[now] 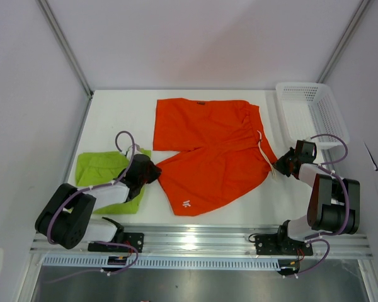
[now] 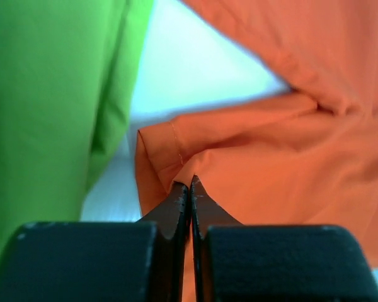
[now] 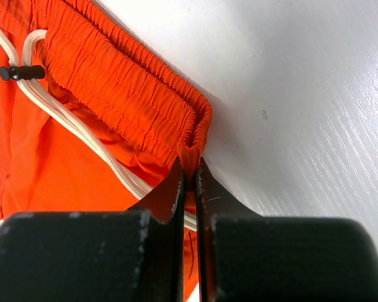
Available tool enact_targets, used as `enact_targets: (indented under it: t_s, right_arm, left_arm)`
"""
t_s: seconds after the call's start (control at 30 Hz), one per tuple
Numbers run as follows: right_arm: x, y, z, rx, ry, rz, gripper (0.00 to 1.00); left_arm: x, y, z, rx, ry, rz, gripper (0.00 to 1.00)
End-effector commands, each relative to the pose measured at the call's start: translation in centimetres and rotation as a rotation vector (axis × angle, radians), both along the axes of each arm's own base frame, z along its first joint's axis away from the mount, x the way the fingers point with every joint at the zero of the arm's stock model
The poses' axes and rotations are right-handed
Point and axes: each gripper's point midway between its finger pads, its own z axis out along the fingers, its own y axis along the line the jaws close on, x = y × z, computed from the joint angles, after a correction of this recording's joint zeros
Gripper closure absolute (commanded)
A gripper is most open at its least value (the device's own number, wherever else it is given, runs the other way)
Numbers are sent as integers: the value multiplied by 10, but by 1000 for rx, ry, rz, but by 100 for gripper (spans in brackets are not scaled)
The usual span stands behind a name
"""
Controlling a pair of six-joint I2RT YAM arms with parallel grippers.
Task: Fold and stack the shorts
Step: Flatten the shorts out
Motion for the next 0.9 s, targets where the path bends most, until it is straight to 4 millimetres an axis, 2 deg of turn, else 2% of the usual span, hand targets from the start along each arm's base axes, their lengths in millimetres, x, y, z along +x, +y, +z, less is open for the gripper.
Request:
enact_targets:
  t_s: [0.0, 0.3, 0.4, 0.43, 0.5, 0.53, 0.57, 0.63, 0.67, 0.73, 0.8, 0.83, 0.87]
  right_arm:
    - [-4, -3, -5, -5, 13, -11, 100]
    - [-6, -5, -6, -2, 15, -22, 100]
    - [-6, -5, -6, 0, 16, -23, 100]
    - [-6, -5, -6, 2, 16, -25, 100]
    - [-6, -5, -6, -1, 15, -24, 100]
    - [-6, -6, -6, -1, 17, -28, 100]
    - [-6, -6, -7, 0, 18, -28, 100]
    - [-6, -7, -7, 0, 18, -33, 100]
    - [-7, -7, -7, 1, 22, -35, 100]
    - [-7, -8, -8, 0, 22, -37, 100]
    - [-7, -8, -8, -1, 24, -40, 100]
    - [-7, -8, -9, -1, 25, -40, 100]
    - [-7, -8, -9, 0, 25, -41, 100]
  left_arm:
    - [33, 15, 24, 71, -107, 72, 100]
    - [48, 35, 51, 177, -186, 129, 98]
    - [46, 47, 58, 242, -184, 152, 76]
    - [44, 51, 59, 271, -166, 154, 58]
    - [41, 58, 67, 284, -165, 173, 41]
    - [40, 57, 71, 274, -164, 174, 26]
    - [35, 55, 69, 266, -144, 149, 23]
    - [27, 49, 80, 224, -165, 118, 19]
    - [19, 46, 76, 208, -158, 93, 18]
    - [2, 21, 85, 134, -191, -33, 18]
    - [-20, 6, 76, 142, -153, -122, 18]
    - [-35, -13, 78, 144, -160, -201, 18]
    - [-43, -21, 78, 153, -158, -240, 18]
